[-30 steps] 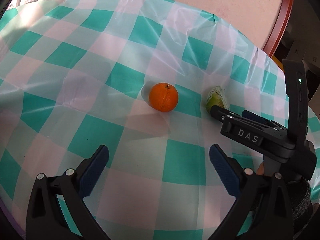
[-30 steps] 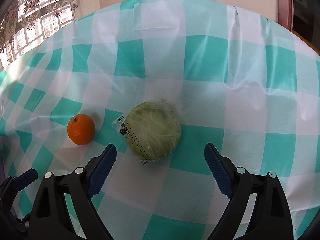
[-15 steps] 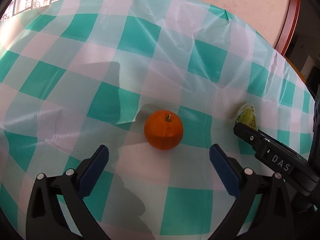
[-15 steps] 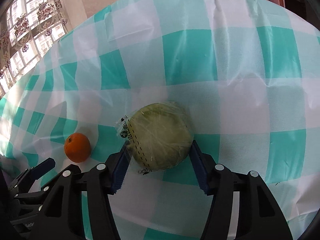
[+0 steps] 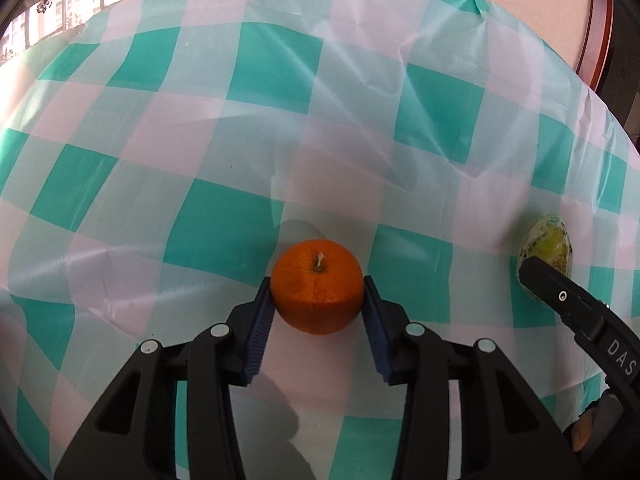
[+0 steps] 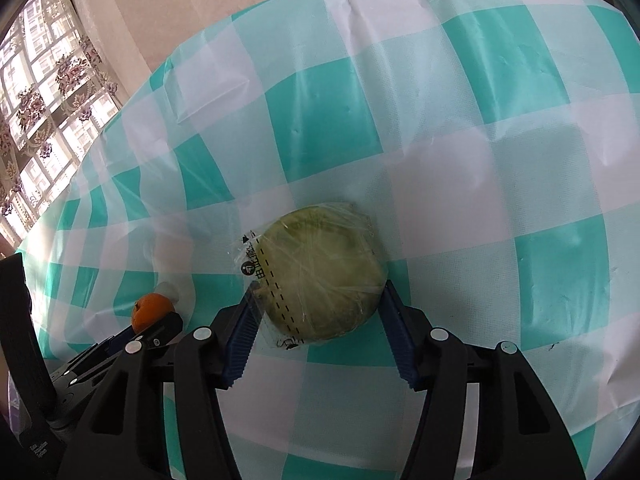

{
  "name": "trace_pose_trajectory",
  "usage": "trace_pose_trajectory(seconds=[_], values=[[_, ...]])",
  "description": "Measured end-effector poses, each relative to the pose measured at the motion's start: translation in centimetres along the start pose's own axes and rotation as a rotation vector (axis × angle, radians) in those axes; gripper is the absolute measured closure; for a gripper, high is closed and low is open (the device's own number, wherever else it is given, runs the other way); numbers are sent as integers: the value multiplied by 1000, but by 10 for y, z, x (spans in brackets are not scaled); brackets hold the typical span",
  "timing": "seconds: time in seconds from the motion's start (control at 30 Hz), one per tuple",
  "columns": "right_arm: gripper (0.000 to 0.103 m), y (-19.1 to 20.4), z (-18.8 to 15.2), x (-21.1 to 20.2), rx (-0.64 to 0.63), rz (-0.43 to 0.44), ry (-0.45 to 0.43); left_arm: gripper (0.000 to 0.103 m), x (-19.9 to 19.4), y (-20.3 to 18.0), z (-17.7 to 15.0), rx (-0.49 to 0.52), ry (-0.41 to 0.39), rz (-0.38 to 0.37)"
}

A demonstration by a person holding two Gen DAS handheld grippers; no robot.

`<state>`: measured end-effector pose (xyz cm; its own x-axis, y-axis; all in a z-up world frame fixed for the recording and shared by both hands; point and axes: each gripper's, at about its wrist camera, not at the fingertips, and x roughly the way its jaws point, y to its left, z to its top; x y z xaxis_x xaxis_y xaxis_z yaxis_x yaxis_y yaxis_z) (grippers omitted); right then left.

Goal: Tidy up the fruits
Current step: 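Carry the orange in the left tool and cabbage in the right tool to the box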

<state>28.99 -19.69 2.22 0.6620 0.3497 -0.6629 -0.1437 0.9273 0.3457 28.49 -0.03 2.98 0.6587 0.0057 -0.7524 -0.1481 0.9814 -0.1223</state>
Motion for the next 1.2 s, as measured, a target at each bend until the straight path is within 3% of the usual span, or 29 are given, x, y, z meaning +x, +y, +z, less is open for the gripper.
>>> trace_pose_trajectory(seconds=[0.5, 0.87, 1.2], values=[[46, 2, -3, -2, 36, -41, -25, 60, -20, 35, -7, -61, -52, -57], [46, 8, -21, -16, 38, -7, -34, 60, -24, 55, -27, -164, -16, -94], [46, 30, -55, -36, 28, 22, -11, 60, -55, 50, -56, -119, -13, -88]])
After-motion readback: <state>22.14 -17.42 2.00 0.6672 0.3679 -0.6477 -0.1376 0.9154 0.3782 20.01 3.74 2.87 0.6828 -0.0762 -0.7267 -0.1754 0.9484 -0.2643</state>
